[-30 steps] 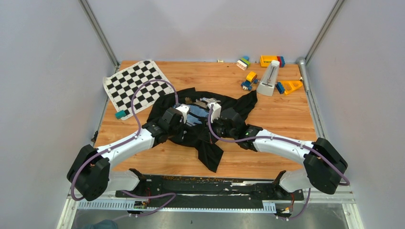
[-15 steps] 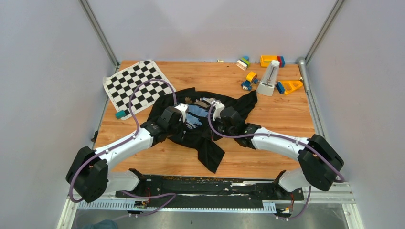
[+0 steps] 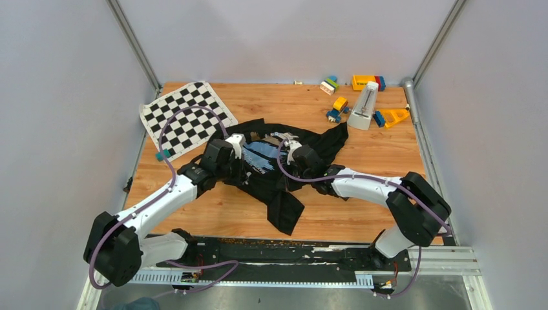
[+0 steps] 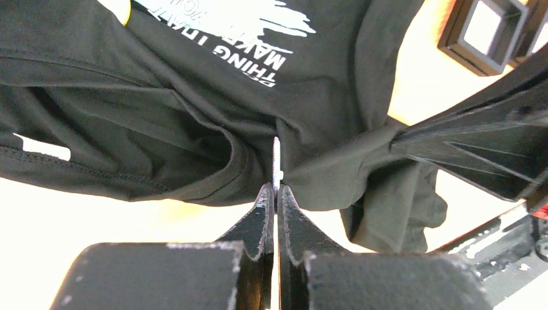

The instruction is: Remove the brooch from the garment

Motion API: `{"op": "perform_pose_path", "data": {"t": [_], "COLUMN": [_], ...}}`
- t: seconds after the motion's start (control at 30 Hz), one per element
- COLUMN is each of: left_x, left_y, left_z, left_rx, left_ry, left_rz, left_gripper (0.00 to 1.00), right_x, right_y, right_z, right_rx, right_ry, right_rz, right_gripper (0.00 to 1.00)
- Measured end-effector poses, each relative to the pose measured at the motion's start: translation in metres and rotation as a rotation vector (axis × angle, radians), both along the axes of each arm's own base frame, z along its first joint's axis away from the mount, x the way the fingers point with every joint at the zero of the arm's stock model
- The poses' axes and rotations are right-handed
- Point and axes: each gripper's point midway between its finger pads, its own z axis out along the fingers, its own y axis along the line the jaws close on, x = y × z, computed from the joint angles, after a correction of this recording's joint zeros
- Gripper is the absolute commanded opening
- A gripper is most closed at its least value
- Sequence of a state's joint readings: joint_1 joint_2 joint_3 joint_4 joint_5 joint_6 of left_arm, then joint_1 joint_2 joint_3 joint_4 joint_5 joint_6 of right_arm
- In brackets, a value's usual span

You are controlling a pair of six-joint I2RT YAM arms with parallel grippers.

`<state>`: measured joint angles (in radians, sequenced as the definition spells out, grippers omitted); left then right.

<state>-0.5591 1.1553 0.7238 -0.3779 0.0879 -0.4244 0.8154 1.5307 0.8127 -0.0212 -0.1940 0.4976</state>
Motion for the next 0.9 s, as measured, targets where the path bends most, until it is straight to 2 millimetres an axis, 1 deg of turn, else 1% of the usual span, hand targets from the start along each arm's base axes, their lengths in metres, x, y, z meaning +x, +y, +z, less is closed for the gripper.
{"op": "perform_pose_path", "data": {"t": [0.1, 0.2, 0.27, 0.33, 0.43, 0.5, 0.57, 0.67, 0.77, 0.9], "left_x": [0.001, 0.0, -0.003, -0.008, -0.017, -0.023, -0.028, -0.034, -0.04, -0.047], "left_y": [0.002, 0.005, 0.006, 0.003, -0.005, -0.012, -0.02, -0.033, -0.044, -0.052], "left_z": [0.005, 0.006, 0.006, 0.007, 0.01, 0.014, 0.019, 0.03, 0.04, 0.049], "left_rx": [-0.033, -0.06, -0.087, -0.113, -0.164, -0.205, -0.252, -0.333, -0.406, -0.456], "left_ry": [0.008, 0.034, 0.063, 0.088, 0.131, 0.155, 0.17, 0.174, 0.182, 0.189], "left_rz": [0.019, 0.035, 0.033, 0.018, -0.024, -0.053, -0.088, -0.146, -0.205, -0.264], "left_gripper": [0.0, 0.0, 0.0, 0.0, 0.0, 0.0, 0.0, 0.0, 0.0, 0.0], "right_x": [0.0, 0.002, 0.006, 0.008, 0.006, 0.001, -0.008, -0.019, -0.029, -0.037], "right_y": [-0.003, -0.007, -0.01, -0.011, -0.01, -0.01, -0.009, -0.006, -0.001, 0.007], "right_z": [-0.011, -0.016, -0.016, -0.013, -0.002, 0.008, 0.018, 0.032, 0.048, 0.064], "right_rx": [-0.031, -0.057, -0.067, -0.064, -0.021, 0.03, 0.09, 0.172, 0.252, 0.329], "right_ry": [0.029, 0.033, 0.023, 0.011, -0.019, -0.05, -0.079, -0.115, -0.149, -0.18], "right_rz": [-0.016, -0.046, -0.069, -0.078, -0.064, -0.034, 0.005, 0.062, 0.119, 0.186], "right_gripper": [0.0, 0.01, 0.09, 0.26, 0.46, 0.54, 0.6, 0.64, 0.65, 0.65]}}
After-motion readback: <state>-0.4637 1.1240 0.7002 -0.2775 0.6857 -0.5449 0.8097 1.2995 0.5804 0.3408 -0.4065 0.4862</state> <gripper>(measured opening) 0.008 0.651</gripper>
